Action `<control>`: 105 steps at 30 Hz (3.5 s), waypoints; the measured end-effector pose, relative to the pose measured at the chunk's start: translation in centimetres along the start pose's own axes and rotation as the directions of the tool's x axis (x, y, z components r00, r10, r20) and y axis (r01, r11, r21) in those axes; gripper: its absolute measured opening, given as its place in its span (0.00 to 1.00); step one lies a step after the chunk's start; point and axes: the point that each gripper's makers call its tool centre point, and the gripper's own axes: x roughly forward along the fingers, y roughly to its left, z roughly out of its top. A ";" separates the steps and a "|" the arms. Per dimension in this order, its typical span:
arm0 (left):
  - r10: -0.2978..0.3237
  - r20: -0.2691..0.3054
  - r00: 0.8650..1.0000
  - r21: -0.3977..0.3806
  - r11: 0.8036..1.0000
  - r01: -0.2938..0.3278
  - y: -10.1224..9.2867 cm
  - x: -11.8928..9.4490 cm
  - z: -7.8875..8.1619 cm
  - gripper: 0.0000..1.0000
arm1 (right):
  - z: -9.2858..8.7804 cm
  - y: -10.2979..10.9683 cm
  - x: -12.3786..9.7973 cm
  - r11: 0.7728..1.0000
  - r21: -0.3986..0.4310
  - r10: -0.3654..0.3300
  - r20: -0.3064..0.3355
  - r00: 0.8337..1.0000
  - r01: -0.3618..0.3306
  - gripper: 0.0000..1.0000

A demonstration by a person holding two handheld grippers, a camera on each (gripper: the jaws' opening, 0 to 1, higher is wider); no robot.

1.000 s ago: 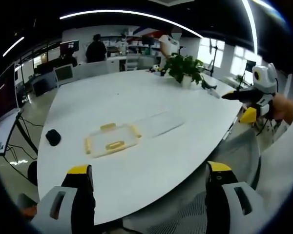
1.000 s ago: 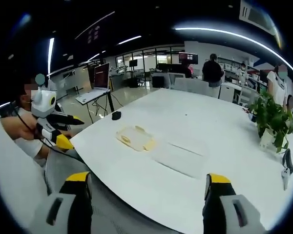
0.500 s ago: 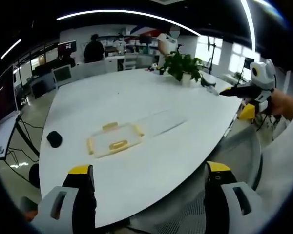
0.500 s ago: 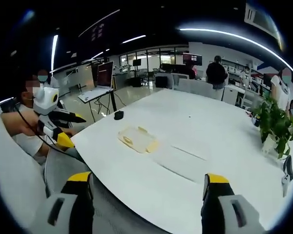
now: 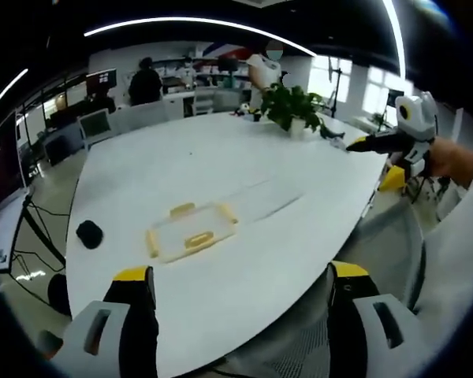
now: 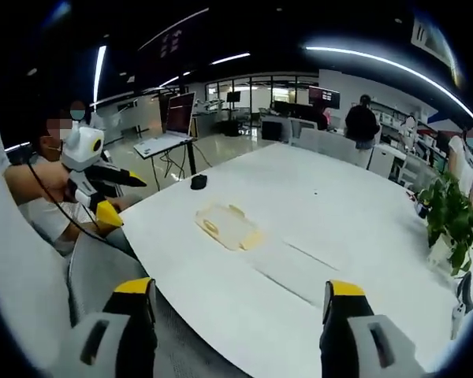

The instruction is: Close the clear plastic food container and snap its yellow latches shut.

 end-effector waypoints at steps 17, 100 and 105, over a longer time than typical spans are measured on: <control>-0.040 -0.037 0.998 0.124 0.991 0.044 2.6 1.1 1.3 0.84 | 2.4 -0.6 2.5 0.993 -0.097 0.071 -0.011 0.997 -0.072 0.80; -0.247 -0.427 0.870 0.576 0.667 0.472 14.0 12.0 -0.4 0.57 | 3.4 -1.9 18.7 0.831 -0.431 0.256 -0.262 0.930 -0.350 0.49; -0.249 -0.450 0.857 0.578 0.651 0.493 14.5 13.0 -1.0 0.56 | 2.9 -2.6 20.0 0.822 -0.443 0.246 -0.292 0.924 -0.359 0.49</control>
